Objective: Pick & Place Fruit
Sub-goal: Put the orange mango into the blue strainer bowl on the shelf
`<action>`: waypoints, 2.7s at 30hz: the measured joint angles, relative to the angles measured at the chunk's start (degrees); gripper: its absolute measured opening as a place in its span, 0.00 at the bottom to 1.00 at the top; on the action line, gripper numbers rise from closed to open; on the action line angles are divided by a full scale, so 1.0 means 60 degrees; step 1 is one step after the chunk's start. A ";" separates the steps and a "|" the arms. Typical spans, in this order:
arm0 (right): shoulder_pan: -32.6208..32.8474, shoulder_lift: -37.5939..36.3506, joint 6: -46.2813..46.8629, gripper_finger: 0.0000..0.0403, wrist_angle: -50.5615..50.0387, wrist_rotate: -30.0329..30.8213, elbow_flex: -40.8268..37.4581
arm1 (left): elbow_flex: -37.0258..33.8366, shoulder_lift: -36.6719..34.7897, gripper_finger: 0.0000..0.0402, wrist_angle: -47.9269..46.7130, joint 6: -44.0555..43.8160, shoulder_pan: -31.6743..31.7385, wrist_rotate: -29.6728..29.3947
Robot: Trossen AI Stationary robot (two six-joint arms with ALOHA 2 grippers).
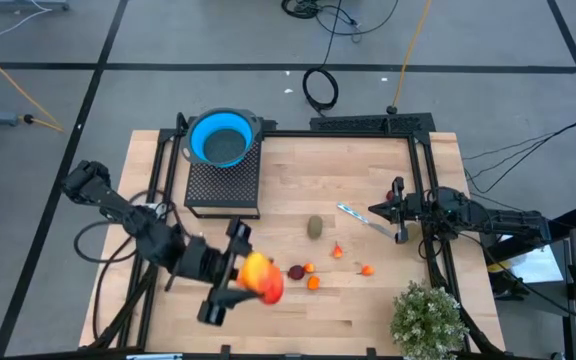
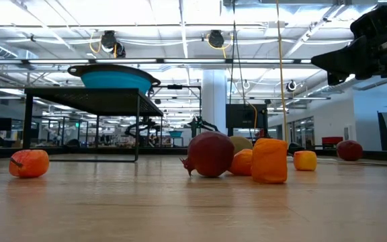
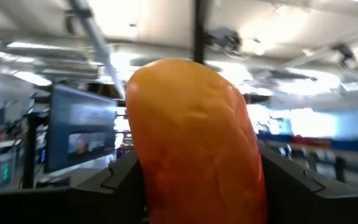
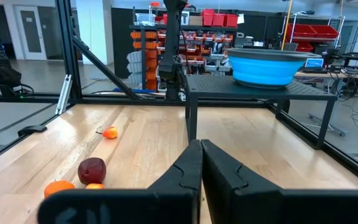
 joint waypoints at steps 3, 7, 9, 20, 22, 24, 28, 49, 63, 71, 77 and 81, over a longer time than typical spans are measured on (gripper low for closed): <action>0.0000 0.0002 0.0002 0.00 0.0003 0.0000 0.0000 | 0.0000 0.0000 0.57 0.0190 -0.0607 0.0177 -0.0332; 0.0000 0.0000 0.0005 0.00 0.0004 0.0000 0.0000 | 0.0000 0.0000 0.57 0.0188 -0.1141 0.0358 -0.0353; 0.0000 0.0002 0.0002 0.00 0.0008 0.0000 0.0000 | 0.0000 0.0000 0.59 0.0188 -0.1211 0.0396 -0.0377; 0.0000 0.0002 0.0005 0.00 0.0011 -0.0003 0.0000 | 0.0000 0.0000 0.57 -0.3646 -0.2743 0.0473 -0.5392; 0.0000 0.0001 0.0005 0.00 0.0011 -0.0001 0.0000 | 0.0000 0.0000 0.57 -0.4404 -0.3109 0.0551 -0.6135; 0.0000 0.0000 0.0005 0.00 0.0011 -0.0002 0.0000 | 0.0000 0.0000 0.58 -0.4808 -0.3166 0.0646 -0.6659; 0.0000 0.0004 0.0005 0.00 0.0011 0.0000 0.0000 | 0.0000 0.0000 0.59 -0.5080 -0.2548 0.0942 -0.7523; -0.0004 0.0001 -0.0193 0.00 0.0012 0.0000 0.0000 | 0.1608 -0.0004 0.58 -0.5717 0.1973 0.3909 -0.9335; -0.0004 0.0004 -0.0386 0.00 0.0011 -0.0001 0.0000 | 0.2932 -0.0015 0.58 -0.9054 0.1578 0.6221 -0.8924; -0.0004 0.0004 -0.0363 0.00 -0.0244 -0.0034 0.0000 | 0.2932 -0.0007 0.58 -1.0550 0.0859 0.8010 -0.7259; -0.0004 0.0004 -0.0359 0.00 -0.0368 -0.0038 0.0000 | 0.2932 -0.0007 0.58 -1.2328 -0.0058 0.9425 -0.5668; -0.0004 0.0004 -0.0366 0.00 -0.0378 -0.0037 0.0000 | 0.2932 -0.0007 0.58 -1.3571 -0.0720 1.0250 -0.4279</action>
